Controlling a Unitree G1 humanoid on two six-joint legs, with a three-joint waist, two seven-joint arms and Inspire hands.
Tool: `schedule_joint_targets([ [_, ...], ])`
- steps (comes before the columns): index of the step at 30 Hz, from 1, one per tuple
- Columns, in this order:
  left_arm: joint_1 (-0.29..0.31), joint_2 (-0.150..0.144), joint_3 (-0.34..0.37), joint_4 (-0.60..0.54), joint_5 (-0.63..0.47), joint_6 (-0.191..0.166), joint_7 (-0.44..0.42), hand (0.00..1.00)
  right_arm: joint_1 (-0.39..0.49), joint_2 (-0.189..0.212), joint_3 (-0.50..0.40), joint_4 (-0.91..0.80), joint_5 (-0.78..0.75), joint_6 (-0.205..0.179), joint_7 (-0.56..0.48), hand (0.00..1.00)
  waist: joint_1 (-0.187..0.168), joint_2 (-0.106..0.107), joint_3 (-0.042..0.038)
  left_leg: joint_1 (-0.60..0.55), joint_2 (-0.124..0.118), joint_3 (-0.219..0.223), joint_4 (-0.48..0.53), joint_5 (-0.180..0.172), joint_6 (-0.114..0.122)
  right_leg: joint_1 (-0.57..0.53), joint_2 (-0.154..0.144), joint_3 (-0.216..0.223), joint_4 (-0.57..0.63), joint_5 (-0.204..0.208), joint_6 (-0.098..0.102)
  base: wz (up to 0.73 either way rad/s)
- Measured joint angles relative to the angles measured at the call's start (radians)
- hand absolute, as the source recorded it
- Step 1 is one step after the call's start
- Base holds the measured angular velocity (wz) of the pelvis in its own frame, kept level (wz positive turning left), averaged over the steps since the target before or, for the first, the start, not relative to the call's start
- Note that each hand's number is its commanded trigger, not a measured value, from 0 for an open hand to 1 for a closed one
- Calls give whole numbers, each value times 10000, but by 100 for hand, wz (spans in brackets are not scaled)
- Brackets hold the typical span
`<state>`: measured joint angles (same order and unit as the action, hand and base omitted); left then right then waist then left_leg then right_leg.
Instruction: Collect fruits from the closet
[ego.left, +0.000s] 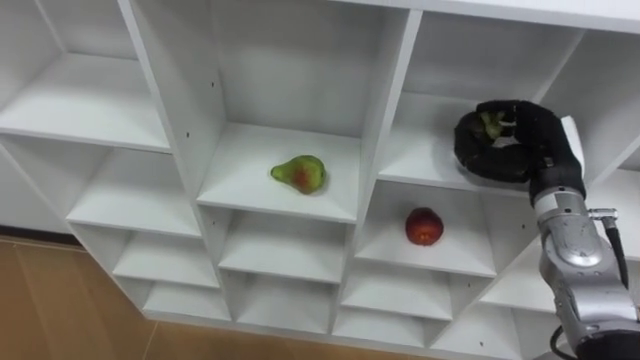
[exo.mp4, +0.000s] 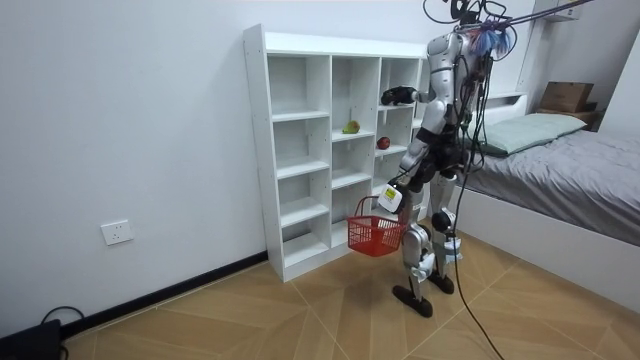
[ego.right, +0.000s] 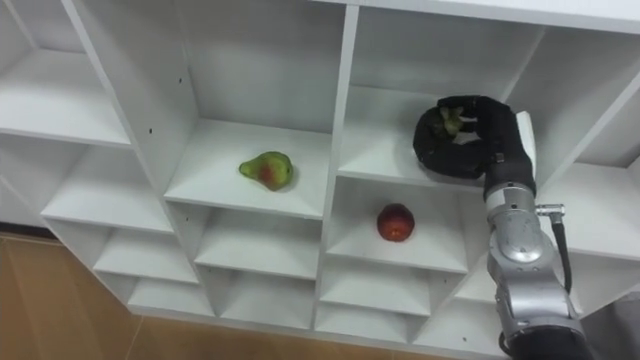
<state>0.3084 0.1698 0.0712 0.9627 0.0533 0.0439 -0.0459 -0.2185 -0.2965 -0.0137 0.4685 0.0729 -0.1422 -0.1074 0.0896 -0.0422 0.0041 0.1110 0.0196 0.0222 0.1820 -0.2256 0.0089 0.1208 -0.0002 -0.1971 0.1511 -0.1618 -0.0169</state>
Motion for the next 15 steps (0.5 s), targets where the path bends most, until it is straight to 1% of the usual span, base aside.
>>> schedule_joint_targets([
  [7, -107, -1, 0, -1, -1, -7, 156, 100, 0, 2, 136, -7, -2, -27, 65, 100, -24, -5, -4, -20, -6, 0, -27, 0, 0, 1, -5, -4, 2, 0, 0, 0],
  [15, -161, -6, 41, -13, 4, -26, 179, 100, 20, 21, 116, -128, -60, 50, 230, 100, -53, -46, -33, -24, -9, 11, -6, 4, -2, 9, -4, 20, 10, 1, -2, 0],
])
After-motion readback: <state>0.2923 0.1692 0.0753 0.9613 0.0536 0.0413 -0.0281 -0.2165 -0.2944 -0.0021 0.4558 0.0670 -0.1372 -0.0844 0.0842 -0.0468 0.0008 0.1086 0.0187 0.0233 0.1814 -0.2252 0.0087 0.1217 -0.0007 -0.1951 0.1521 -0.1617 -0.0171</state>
